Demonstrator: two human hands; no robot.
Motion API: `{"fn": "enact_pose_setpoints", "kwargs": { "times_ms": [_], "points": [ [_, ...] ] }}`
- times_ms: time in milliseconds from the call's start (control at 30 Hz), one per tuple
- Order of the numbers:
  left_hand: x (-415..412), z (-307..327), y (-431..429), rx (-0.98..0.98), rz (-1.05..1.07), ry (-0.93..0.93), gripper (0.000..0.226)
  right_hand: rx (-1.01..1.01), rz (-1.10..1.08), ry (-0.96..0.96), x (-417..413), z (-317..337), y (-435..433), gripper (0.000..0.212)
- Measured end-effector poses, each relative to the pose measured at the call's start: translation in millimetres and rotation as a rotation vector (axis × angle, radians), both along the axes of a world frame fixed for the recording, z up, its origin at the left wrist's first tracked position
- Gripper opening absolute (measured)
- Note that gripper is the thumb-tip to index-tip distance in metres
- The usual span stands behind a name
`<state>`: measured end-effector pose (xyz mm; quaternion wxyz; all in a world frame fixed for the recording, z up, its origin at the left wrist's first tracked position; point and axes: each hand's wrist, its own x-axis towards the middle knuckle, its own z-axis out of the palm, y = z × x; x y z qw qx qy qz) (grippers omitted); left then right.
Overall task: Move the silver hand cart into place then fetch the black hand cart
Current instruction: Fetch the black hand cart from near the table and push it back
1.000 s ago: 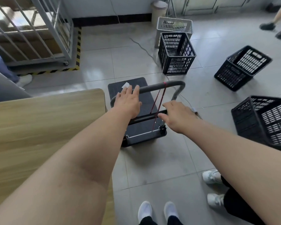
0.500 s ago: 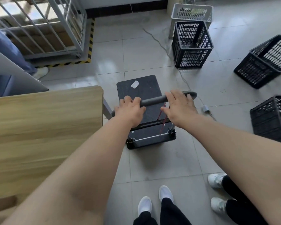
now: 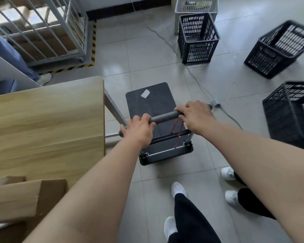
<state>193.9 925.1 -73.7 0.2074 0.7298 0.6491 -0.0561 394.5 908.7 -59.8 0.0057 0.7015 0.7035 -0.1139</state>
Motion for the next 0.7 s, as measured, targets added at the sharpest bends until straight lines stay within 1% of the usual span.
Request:
{"fn": "enact_pose_setpoints", "kwargs": {
  "times_ms": [267,433,700],
  "points": [
    [-11.5,9.5,-114.0,-0.039,-0.089,0.035,0.026,-0.130,-0.095,0.044,-11.7,-1.7,-128.3,0.023],
    [-12.1,13.4,-175.2,-0.031,-0.095,0.023,0.026,-0.118,-0.122,0.051,-12.8,-1.4,-195.7,0.023],
    [-6.7,10.7,-291.2,-0.042,-0.042,0.028,0.025,-0.131,-0.082,0.043,-6.0,-3.5,-301.2,0.022]
  ]
}}
